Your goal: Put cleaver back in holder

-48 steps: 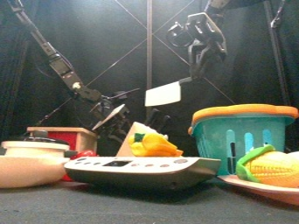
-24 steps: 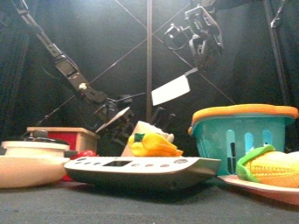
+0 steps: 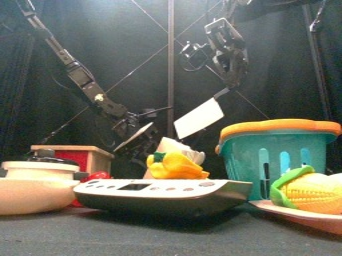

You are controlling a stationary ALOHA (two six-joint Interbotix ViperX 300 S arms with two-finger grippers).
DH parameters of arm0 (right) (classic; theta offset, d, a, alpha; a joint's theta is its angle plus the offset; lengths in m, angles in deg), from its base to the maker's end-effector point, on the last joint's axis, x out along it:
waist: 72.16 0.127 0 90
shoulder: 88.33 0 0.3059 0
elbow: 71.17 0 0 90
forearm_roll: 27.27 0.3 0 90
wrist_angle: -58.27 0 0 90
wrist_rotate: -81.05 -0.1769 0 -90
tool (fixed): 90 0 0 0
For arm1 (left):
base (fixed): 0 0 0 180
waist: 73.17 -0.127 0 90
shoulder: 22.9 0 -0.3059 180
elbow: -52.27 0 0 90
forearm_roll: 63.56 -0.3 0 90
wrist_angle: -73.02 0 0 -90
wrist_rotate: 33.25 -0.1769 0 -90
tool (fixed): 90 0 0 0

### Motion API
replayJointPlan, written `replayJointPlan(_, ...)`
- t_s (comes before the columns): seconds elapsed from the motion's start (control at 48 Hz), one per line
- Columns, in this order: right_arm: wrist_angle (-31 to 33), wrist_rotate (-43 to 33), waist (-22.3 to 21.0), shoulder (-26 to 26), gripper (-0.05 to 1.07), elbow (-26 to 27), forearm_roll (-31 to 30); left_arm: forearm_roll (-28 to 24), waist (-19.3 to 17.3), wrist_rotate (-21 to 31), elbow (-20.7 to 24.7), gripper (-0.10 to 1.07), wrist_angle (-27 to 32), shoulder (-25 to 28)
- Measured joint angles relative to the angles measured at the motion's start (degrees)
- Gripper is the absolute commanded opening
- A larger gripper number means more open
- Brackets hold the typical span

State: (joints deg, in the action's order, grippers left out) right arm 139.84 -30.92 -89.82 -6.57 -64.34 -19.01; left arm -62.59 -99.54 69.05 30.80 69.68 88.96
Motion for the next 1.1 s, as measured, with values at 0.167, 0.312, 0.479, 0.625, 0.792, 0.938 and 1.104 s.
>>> replayJointPlan(0.167,0.1,0.2,-0.4,-1.1,0.45,0.1,0.0,0.0,0.0,0.0,0.0,0.71,0.0,0.0)
replayJointPlan(0.312,0.1,0.7,-0.6,-1.7,0.45,0.4,-0.2,-0.1,0.0,0.1,0.0,0.71,0.0,0.0)
replayJointPlan(0.479,0.4,1.3,-1.1,-2.8,0.45,1.1,-0.1,-0.1,0.0,0.0,0.0,0.71,0.1,0.0)
replayJointPlan(0.625,2.4,1.3,-1.1,-4.5,0.45,3.0,-0.2,0.0,0.0,0.0,0.0,0.71,0.1,0.0)
replayJointPlan(0.792,4.5,1.4,-1.2,-5.7,0.45,5.3,-0.4,-0.1,0.0,0.0,0.0,0.71,0.1,0.0)
replayJointPlan(0.938,6.5,1.4,-1.6,-6.8,0.45,6.9,-0.2,0.0,0.0,0.0,0.0,0.71,0.1,0.0)
replayJointPlan(1.104,8.8,1.5,-1.8,-8.5,0.45,8.6,0.0,0.0,0.0,0.0,0.0,0.71,0.1,0.0)
